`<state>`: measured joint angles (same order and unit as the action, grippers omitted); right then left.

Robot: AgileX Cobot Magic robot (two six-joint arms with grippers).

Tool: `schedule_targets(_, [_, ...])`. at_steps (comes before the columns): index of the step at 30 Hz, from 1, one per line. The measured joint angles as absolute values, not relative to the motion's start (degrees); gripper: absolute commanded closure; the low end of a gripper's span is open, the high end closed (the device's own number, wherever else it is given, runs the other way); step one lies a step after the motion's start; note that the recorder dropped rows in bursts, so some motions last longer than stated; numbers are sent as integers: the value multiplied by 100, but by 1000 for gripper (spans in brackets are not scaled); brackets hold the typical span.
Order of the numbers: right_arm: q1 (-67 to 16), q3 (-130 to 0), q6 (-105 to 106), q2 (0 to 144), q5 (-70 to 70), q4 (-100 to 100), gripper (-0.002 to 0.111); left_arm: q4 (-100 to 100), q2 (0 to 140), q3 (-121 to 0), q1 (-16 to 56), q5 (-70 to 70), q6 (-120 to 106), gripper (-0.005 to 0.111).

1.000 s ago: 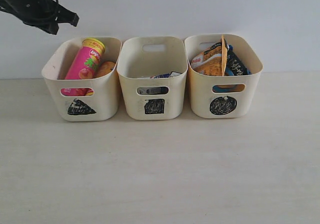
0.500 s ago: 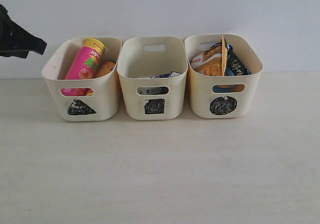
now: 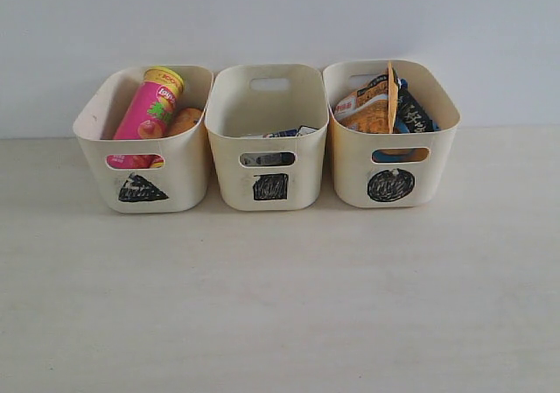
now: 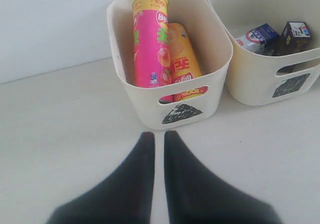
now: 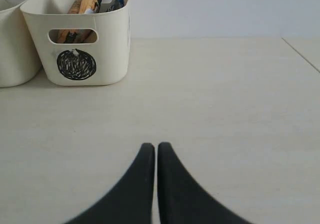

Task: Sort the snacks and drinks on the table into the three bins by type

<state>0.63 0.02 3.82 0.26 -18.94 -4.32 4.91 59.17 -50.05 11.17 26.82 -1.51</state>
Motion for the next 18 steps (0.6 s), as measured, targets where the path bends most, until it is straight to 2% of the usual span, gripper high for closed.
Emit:
schedule_targets(10, [63,2,382,26,-1894,-432,108,491,4289,-3835,1117,2480,-226,102])
schedule_targets(18, [63,2,382,26,-1894,-432,108,387,3615,-3286,1117,2437,-226,102])
